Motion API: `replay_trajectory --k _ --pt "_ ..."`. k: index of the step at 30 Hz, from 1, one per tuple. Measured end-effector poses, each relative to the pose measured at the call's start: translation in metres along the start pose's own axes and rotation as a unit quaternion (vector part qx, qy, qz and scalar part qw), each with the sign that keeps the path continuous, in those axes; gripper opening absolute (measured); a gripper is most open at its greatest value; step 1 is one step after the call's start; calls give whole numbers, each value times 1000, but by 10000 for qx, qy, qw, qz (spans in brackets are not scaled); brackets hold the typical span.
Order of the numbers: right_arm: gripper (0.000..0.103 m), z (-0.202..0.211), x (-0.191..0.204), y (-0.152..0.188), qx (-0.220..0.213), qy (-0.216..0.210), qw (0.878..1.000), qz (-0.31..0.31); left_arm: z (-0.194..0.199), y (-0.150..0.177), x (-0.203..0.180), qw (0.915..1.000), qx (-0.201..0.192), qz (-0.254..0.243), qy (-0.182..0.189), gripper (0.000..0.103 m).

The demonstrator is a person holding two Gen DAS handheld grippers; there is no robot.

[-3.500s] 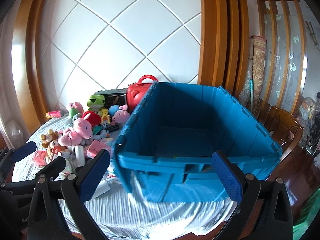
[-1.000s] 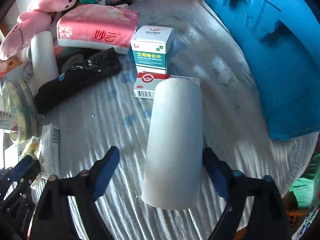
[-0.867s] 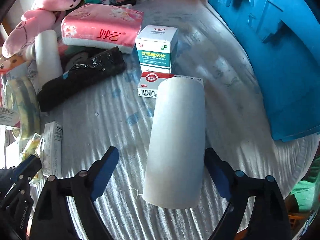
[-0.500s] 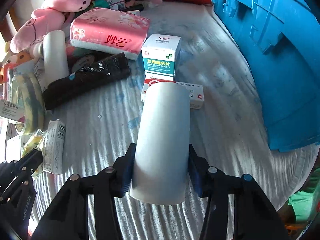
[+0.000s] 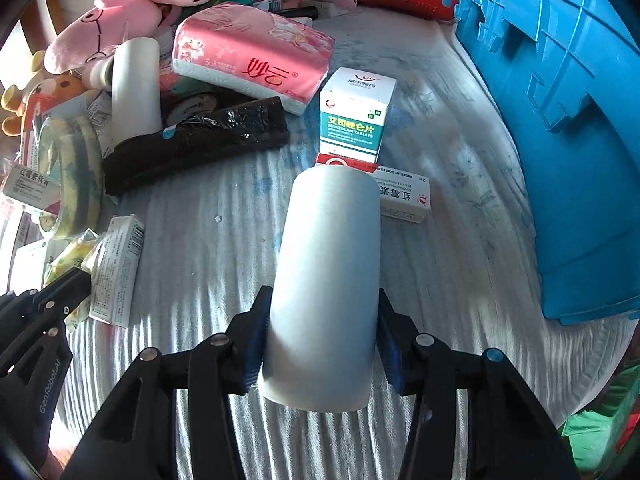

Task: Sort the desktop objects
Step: 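Lift the snack packet with the left tool while the right tool lifts the paper roll toward the crate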

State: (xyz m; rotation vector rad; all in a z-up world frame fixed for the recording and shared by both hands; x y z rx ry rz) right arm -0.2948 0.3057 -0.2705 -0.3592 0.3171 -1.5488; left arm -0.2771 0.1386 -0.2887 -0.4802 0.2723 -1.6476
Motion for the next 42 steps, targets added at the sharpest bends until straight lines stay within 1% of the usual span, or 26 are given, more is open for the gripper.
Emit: replay_trajectory --k 3,6,10,13,15,16,18,19,20,21,23,26,34,42 --pt "47 6 0 -2 7 -19 10000 44 7 -2 2 10000 13 50 19 1" --pt "47 15 1 -4 -6 -36 9999 99 21 -5 4 10000 -84 44 22 1" --pt "46 33 4 -11 -110 -92 9998 129 47 -17 11 9994 -342 70 -11 1" --pt "45 52 10 -22 -247 -161 9994 192 62 -25 31 9984 -549 128 -49 1" --pt "45 65 14 -30 -354 -211 9989 235 73 -33 36 9975 -685 152 -100 1" --pt "45 63 10 -22 -406 -233 9986 253 68 -28 37 9971 -740 162 -118 1" --pt "45 72 16 -22 -473 -272 9981 296 59 -27 36 9961 -850 190 -159 1" --pt "45 70 23 -17 -509 -289 9978 298 49 -25 38 9955 -908 200 -187 1" --pt "45 68 31 -10 -545 -306 9976 298 50 -27 38 9949 -961 216 -206 1" --pt "45 74 33 -11 -594 -332 9972 304 52 -30 38 9943 -1015 231 -225 1" --pt "45 27 22 -13 -721 -404 9960 346 59 -35 41 9930 -1122 256 -254 1" --pt "45 21 38 -37 -946 -458 9936 415 74 -43 50 9909 -1285 284 -287 1" --pt "45 83 62 -64 -1550 -596 9848 511 114 -64 72 9837 -1725 341 -371 1" --pt "45 137 82 -85 -2090 -598 9747 520 153 -95 92 9729 -2273 270 -321 1"
Point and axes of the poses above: each gripper's, at about its wrist camera, not at the fingertips, and z roughly against the way its jaws point, x to its left, y to its underside, the point moved 9 cm from there along -z, roughly the way its jaws point, and after that the axes turned 7 degrees about -z, right-handed, at the moved point
